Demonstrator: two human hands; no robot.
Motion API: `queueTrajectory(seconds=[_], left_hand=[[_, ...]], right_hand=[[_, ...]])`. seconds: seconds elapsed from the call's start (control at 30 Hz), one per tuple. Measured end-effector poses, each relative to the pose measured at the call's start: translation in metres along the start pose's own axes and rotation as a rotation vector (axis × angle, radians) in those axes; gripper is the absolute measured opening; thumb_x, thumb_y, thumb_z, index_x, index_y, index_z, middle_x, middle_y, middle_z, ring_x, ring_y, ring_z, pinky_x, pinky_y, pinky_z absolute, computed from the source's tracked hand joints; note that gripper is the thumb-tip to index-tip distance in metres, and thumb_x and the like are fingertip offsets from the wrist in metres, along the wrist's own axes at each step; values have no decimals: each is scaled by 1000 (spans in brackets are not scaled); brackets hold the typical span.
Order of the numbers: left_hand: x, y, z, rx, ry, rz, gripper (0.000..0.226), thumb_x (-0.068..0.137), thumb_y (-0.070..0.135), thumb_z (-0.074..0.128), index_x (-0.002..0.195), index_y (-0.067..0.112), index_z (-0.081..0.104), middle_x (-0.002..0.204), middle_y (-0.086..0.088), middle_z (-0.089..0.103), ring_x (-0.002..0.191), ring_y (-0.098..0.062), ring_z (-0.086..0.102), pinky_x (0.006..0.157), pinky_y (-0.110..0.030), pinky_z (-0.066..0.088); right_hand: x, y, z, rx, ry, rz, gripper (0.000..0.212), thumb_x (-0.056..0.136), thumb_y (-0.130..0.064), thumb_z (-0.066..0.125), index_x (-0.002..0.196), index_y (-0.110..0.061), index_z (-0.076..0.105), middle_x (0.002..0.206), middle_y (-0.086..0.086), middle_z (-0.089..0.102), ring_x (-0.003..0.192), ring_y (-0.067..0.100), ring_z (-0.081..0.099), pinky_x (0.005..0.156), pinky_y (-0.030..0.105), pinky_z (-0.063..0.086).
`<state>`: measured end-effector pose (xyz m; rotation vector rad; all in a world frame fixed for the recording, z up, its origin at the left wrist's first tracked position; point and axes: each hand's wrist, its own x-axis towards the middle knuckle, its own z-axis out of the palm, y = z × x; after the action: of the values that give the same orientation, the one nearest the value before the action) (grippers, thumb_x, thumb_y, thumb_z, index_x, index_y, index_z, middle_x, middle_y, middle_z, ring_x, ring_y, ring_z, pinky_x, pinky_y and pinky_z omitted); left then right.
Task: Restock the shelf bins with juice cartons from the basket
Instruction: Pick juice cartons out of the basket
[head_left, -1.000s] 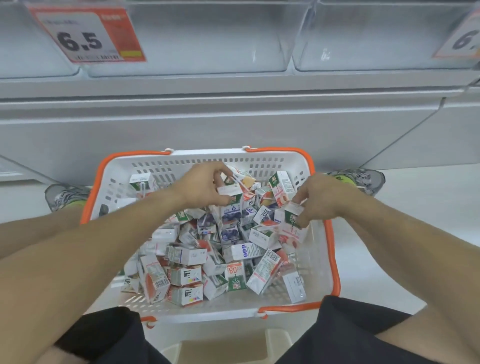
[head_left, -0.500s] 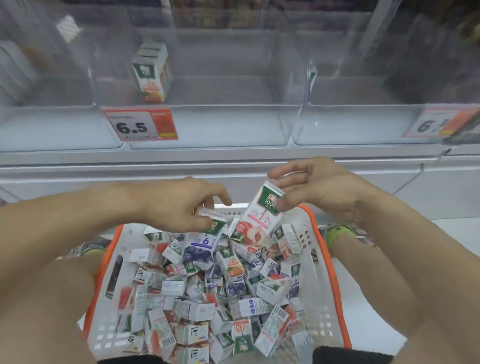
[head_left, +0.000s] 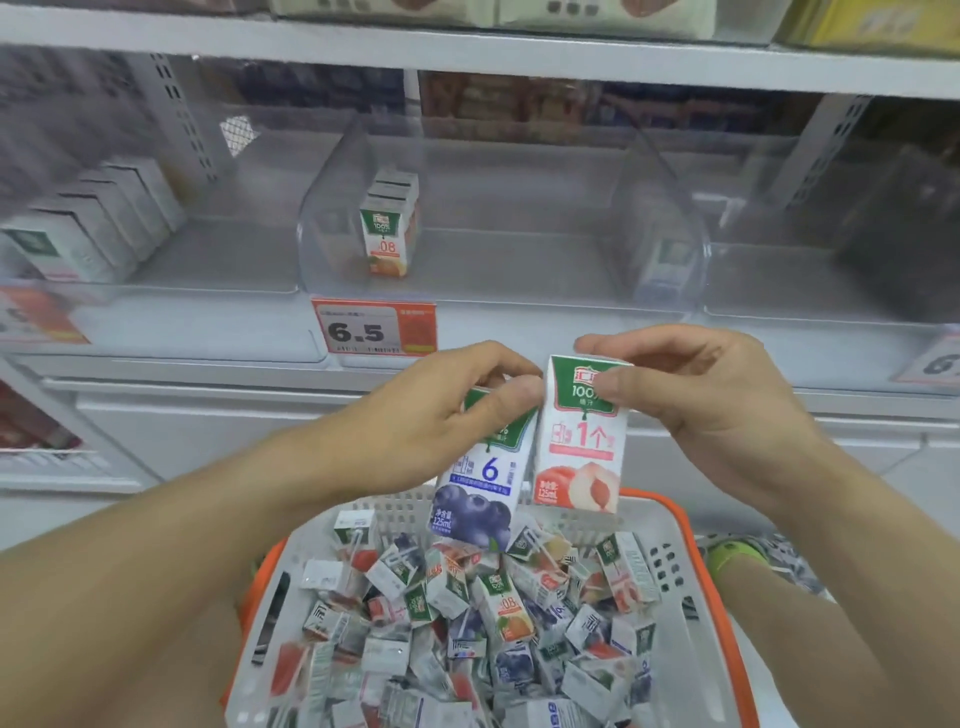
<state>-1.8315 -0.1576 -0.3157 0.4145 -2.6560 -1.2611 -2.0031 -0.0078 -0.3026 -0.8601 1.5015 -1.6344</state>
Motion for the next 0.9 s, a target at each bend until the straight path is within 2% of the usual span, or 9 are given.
queueTrajectory(seconds=[0.13, 0.27, 0.33, 0.4, 0.5, 0.57, 0.63, 0.77, 0.9], left_hand=[[1, -6, -7, -102, -12, -46, 51, 87, 56, 58, 125, 22, 59, 93, 9, 69, 81, 1, 66, 68, -14, 48], [-4, -5, -6, -180, -71, -90, 31, 81, 43, 70, 97, 16, 69, 74, 5, 69, 61, -5, 59, 55, -18, 44], [-6, -6, -4, -187, -87, -95, 32, 83, 39, 72, 95, 10, 69, 73, -3, 69, 60, -9, 58, 54, -21, 44], [-6, -6, -4, -189, -85, -92, 33, 82, 41, 71, 93, 11, 69, 74, -3, 70, 60, -9, 58, 54, -22, 45], [-6, -6, -7, -143, -67, -100, 30, 83, 43, 70, 91, 14, 69, 72, 2, 69, 57, -7, 58, 53, -19, 43], [-9, -7, -11, -127, -60, -103, 26, 83, 43, 70, 90, 19, 69, 69, 7, 67, 55, -5, 56, 51, -18, 42], [-16, -10, -17, -92, -43, -106, 25, 80, 47, 69, 89, 24, 68, 69, 9, 67, 56, -2, 57, 52, -16, 41], [-40, -24, -36, -56, 77, -134, 39, 74, 59, 62, 96, 27, 68, 80, 16, 69, 65, 3, 61, 58, -14, 44], [-70, -44, -68, -55, 340, -191, 49, 63, 73, 53, 94, 36, 63, 83, 19, 70, 72, 0, 66, 64, -17, 50]], right_hand=[[8, -1, 8, -30, -30, -19, 35, 43, -14, 84, 78, -15, 80, 98, 10, 77, 88, 21, 74, 74, 26, 58], [10, 7, 14, -61, -82, 42, 41, 45, -10, 84, 86, -8, 76, 95, 14, 77, 86, 24, 75, 71, 27, 59], [9, 8, 14, -93, -121, 82, 44, 51, -5, 82, 94, -3, 72, 96, 14, 77, 88, 26, 75, 72, 26, 59], [8, 3, 12, -159, -155, 102, 39, 57, -6, 81, 95, -3, 73, 100, 9, 77, 93, 23, 74, 74, 23, 58], [9, -7, 11, -437, -195, 36, 34, 61, -23, 82, 94, -15, 77, 95, 0, 77, 88, 13, 72, 77, 20, 56], [12, -12, 15, -617, -237, -19, 35, 64, -32, 82, 97, -23, 77, 88, -1, 75, 78, 14, 68, 76, 25, 55], [15, -15, 22, -667, -329, -2, 32, 70, -31, 81, 100, -22, 75, 87, 1, 75, 73, 18, 69, 74, 31, 56], [22, -12, 46, -707, -417, -18, 28, 77, -23, 80, 103, -17, 71, 96, 2, 75, 80, 19, 74, 81, 40, 60], [37, -12, 85, -549, -342, -43, 26, 83, -9, 76, 107, -12, 66, 112, 8, 70, 81, 24, 76, 80, 40, 62]])
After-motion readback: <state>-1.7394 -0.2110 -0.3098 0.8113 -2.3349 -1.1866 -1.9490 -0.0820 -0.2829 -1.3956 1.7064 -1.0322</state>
